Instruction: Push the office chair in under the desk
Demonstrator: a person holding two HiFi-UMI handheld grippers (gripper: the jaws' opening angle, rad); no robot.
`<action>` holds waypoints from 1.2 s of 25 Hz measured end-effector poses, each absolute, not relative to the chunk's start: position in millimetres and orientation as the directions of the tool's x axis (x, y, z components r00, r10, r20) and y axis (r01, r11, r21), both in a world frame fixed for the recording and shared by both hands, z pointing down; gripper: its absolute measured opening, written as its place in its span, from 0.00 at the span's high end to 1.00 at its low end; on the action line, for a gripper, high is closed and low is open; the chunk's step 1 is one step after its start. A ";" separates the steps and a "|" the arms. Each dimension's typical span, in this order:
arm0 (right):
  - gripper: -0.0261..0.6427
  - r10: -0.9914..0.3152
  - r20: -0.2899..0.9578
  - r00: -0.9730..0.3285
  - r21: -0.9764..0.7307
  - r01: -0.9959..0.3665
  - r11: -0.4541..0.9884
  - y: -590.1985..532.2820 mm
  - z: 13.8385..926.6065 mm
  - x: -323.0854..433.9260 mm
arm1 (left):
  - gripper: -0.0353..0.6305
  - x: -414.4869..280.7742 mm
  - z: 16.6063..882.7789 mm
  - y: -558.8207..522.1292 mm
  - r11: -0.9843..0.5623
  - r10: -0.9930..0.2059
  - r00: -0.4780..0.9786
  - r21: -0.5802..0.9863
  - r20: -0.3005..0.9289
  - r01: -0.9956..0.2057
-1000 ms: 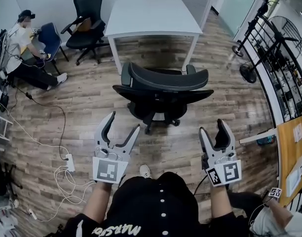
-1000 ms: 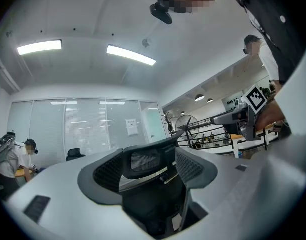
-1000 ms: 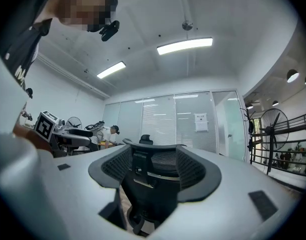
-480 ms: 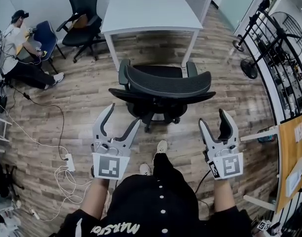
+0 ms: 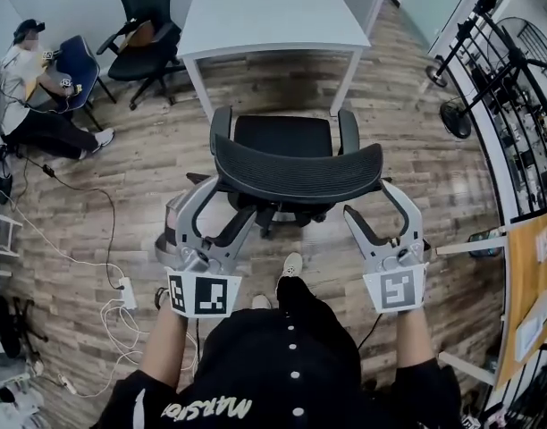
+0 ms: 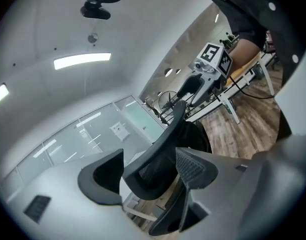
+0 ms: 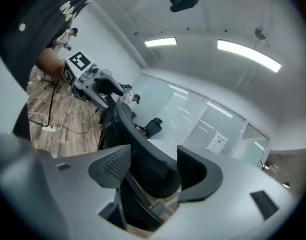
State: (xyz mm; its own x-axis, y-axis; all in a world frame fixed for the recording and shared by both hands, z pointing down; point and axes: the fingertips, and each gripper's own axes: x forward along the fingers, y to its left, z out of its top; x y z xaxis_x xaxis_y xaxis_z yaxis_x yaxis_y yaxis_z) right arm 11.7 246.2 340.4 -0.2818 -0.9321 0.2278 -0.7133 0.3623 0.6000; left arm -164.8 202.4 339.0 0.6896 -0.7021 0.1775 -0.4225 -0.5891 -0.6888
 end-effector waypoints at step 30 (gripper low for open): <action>0.51 -0.838 0.322 -0.441 0.641 -0.550 0.535 199.4 349.2 15.1 | 0.54 -124.0 343.2 164.5 -0.599 -0.637 0.732 -0.753 0.241 -0.273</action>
